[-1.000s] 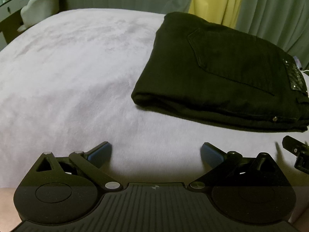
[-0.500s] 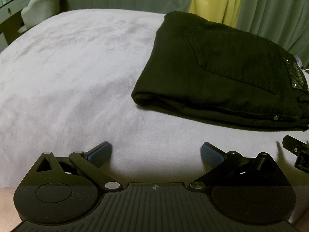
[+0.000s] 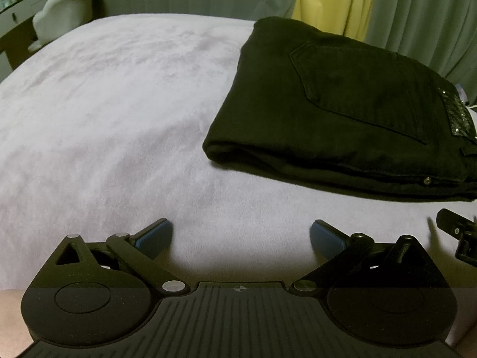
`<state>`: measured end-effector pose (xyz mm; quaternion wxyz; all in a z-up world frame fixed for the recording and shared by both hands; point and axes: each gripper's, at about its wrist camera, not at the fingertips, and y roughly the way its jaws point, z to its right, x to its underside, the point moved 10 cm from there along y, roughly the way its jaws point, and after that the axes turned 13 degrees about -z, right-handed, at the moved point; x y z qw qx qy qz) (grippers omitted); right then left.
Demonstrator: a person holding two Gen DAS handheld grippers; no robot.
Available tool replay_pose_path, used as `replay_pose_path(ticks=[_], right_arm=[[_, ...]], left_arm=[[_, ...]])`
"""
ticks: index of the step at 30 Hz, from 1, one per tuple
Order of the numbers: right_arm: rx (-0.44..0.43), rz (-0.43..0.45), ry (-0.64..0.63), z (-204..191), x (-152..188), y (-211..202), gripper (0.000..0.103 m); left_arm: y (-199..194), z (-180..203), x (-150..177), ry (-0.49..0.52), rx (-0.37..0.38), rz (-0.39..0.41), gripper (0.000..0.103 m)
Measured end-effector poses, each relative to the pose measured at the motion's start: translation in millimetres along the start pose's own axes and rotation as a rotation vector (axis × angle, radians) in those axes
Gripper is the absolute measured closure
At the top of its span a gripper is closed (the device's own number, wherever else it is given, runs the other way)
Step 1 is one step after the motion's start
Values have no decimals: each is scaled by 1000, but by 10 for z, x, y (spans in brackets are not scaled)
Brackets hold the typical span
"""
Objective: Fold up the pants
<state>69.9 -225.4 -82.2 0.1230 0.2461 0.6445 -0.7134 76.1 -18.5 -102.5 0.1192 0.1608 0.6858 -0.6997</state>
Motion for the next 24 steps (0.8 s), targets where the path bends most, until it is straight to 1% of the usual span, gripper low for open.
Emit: replay_pose_path(ticks=[24], right_arm=[[0,-2,1,-4,8,9,4]], left_arm=[[0,-1,6,7,-12,-1,0]])
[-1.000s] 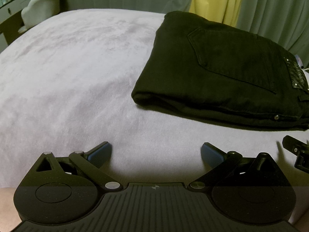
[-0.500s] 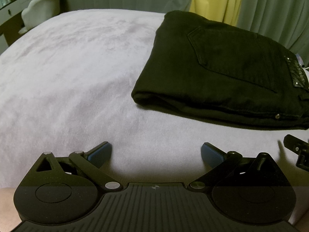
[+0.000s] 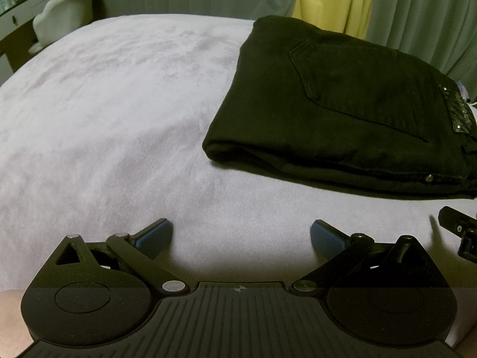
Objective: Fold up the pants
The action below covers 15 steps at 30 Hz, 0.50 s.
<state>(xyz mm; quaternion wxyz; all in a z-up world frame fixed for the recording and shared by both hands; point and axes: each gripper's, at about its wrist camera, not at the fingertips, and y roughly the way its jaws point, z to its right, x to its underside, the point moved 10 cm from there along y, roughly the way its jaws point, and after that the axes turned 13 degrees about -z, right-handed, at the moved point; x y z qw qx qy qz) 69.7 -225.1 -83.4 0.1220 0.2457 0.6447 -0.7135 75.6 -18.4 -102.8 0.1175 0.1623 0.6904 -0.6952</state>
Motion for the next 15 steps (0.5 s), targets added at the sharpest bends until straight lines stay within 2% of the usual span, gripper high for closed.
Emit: replay_pose_path(ticks=[15], right_arm=[[-1,0,-1,6,-3,1,4]], left_arm=[[-3,-6,5,2,-4,-1,0]])
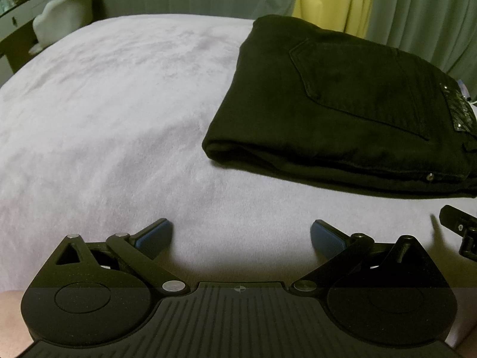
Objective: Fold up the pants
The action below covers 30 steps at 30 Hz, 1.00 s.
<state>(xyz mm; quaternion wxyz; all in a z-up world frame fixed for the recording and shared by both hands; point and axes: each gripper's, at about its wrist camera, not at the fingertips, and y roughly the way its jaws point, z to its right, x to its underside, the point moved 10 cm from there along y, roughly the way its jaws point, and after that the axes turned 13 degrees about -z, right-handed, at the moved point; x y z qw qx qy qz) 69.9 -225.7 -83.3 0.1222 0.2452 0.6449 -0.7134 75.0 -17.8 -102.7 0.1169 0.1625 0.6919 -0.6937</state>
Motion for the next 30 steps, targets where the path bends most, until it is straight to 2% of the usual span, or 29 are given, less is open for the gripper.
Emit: replay_pose_path(ticks=[30], right_arm=[[-1,-1,-1,-7,3,9,4]], left_arm=[[-2,-13,-9,-15,7,1,0]])
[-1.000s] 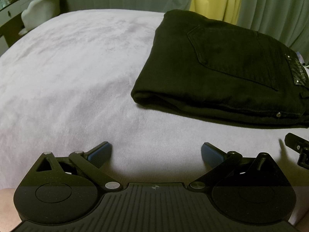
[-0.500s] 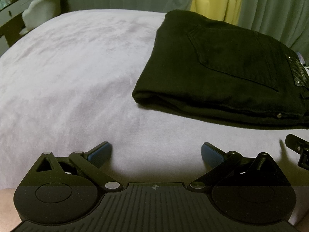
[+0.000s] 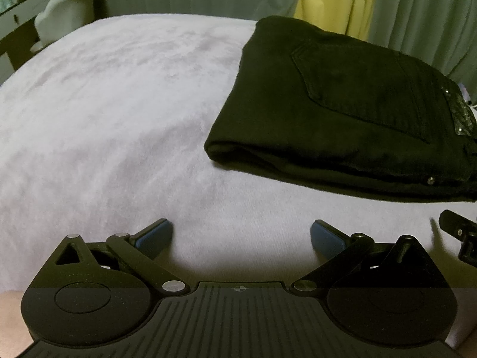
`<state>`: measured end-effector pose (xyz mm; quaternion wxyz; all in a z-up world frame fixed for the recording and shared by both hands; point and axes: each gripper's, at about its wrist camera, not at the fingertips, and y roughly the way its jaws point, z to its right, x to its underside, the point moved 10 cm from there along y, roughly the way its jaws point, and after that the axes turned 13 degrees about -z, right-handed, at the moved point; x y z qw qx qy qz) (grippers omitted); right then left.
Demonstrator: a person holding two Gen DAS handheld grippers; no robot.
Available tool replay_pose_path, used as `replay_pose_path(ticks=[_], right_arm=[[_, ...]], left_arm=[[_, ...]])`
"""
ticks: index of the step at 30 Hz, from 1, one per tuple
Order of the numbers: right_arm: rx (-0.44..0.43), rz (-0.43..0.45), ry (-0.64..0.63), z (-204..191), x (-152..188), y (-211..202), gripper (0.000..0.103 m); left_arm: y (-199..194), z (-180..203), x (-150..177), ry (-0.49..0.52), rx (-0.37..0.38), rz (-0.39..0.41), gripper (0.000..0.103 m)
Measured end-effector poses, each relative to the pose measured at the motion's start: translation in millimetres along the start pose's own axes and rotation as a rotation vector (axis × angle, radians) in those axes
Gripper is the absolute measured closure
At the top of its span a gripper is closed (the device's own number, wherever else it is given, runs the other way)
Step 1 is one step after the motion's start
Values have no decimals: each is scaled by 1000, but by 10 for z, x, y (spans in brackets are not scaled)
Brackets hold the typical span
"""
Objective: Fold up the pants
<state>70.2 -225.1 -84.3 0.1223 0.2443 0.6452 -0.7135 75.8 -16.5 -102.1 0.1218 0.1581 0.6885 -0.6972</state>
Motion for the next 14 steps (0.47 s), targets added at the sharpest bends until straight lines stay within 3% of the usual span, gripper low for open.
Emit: replay_pose_path(ticks=[6,14], right_arm=[[0,0,0,-2,2,2,4],[0,0,0,-2,1,7,4]], left_arm=[[-26,3,4,4,20,15,0],[-61,109,36,78,-7,32,0]])
